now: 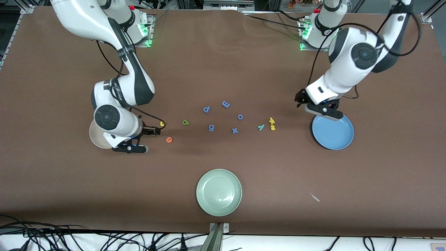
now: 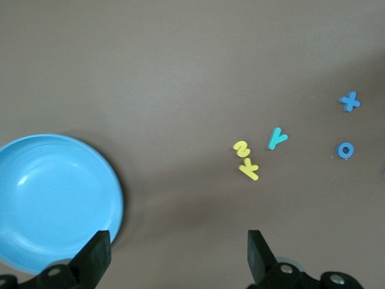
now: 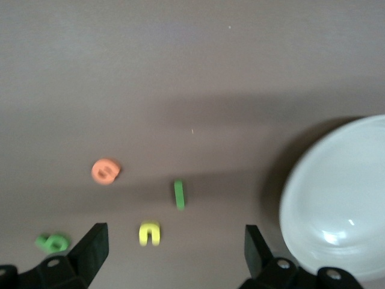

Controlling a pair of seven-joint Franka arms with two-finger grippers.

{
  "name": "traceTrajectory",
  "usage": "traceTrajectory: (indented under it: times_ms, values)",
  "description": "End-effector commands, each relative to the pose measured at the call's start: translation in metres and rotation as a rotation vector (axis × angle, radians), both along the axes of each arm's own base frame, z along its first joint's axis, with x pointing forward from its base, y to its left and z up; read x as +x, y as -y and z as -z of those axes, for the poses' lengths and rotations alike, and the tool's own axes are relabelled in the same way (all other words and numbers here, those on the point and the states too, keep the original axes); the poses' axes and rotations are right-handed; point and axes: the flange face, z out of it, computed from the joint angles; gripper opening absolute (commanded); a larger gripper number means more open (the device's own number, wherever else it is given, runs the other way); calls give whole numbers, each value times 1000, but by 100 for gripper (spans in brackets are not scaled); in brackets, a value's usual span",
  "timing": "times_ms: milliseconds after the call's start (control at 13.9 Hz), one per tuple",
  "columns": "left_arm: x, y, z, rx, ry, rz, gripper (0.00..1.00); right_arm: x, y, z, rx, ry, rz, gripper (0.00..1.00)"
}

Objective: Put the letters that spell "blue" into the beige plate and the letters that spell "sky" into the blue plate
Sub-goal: 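Grasp the green l with the right gripper while the left gripper descends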

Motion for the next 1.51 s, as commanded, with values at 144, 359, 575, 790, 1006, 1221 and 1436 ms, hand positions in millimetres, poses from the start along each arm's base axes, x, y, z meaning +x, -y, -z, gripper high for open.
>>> traceTrajectory:
  times_ms: [144, 359, 575, 790, 1006, 1221, 1436]
  values:
    - [1, 16, 30, -4, -48, 22, 100, -35, 6, 53, 29, 54, 7, 100]
    - [-1, 8, 57, 9, -129, 32, 100, -44, 1, 64, 47, 68, 5, 99]
    - [3, 35, 96, -42, -142, 5, 100, -48, 2, 78, 48, 73, -10, 86]
    - [-7, 67, 142, -67, -148, 5, 100, -48, 2, 80, 48, 73, -11, 43]
    - [-8, 78, 176, -46, -109, 18, 100, -48, 2, 80, 47, 70, -11, 8]
    - [-2, 78, 174, -48, -98, 12, 100, -46, 5, 77, 45, 64, -18, 0]
    - [-7, 87, 183, -44, -111, 20, 97, -34, 20, 43, 33, 8, -39, 0]
